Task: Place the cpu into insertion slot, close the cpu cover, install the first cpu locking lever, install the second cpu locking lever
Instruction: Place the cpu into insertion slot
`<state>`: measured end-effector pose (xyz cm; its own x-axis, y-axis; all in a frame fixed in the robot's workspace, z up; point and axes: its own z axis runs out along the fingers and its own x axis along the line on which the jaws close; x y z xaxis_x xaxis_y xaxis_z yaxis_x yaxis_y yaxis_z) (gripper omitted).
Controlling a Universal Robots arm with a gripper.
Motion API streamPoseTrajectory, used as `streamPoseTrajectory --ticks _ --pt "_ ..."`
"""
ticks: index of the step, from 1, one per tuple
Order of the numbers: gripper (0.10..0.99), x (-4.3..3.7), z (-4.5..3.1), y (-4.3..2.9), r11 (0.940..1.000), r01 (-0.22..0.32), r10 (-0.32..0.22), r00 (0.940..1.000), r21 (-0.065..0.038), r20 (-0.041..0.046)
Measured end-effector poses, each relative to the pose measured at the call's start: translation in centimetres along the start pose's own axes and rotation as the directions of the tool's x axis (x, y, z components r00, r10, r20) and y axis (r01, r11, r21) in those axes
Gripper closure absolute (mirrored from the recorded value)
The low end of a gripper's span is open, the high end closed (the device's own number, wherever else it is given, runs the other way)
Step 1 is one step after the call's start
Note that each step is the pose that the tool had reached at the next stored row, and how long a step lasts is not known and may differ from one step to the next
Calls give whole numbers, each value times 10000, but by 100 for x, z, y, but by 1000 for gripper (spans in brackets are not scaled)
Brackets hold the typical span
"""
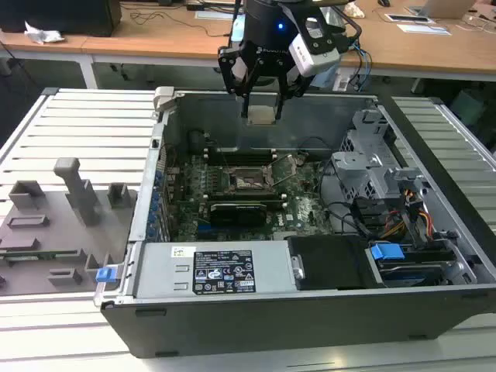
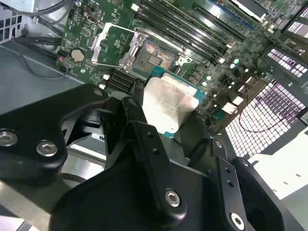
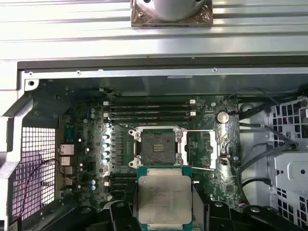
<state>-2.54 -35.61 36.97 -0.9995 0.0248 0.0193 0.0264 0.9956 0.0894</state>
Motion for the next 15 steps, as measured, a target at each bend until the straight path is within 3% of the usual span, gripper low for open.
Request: streamPoseTrajectory --ticks 15 --pt "545 16 1 0 9999 -160 160 9999 -3 14"
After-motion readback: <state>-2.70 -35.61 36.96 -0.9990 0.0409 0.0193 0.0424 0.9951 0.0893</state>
